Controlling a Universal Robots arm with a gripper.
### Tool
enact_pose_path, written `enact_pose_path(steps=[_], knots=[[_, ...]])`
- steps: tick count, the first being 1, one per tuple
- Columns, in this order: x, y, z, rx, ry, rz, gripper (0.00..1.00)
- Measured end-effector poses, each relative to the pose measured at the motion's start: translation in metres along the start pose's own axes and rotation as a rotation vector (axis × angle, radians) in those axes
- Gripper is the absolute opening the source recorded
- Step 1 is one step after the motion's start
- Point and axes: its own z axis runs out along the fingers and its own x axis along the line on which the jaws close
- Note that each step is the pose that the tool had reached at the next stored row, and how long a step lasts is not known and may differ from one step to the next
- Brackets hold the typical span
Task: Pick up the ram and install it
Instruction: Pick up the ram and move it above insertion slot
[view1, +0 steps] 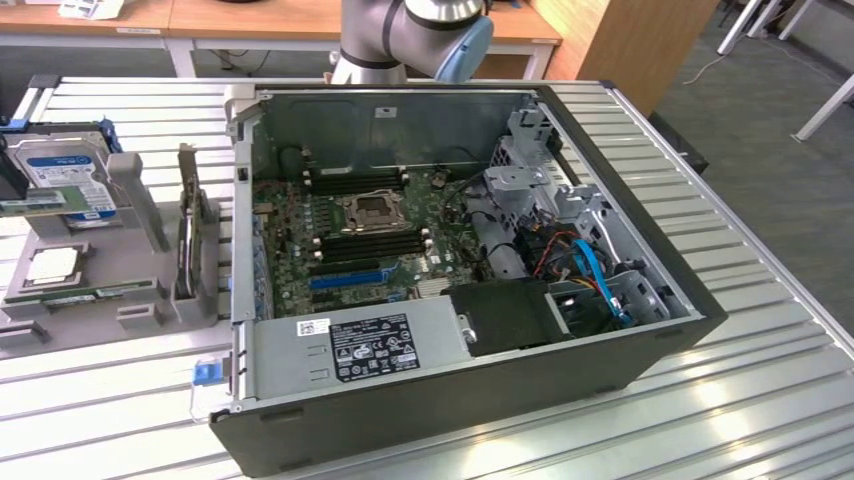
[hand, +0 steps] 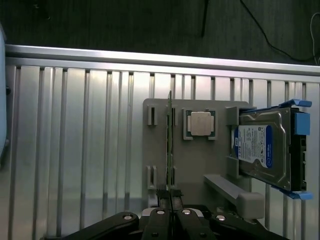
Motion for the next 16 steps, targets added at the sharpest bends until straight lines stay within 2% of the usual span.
enact_pose_path(steps=[9,16], knots=[[-0.0010,0.0004,-0.0098,0.0001,-0.0001,0.000,0.11],[-0.0011,0.0004,-0.0107,0.0000,0.0000,0.000,0.11]])
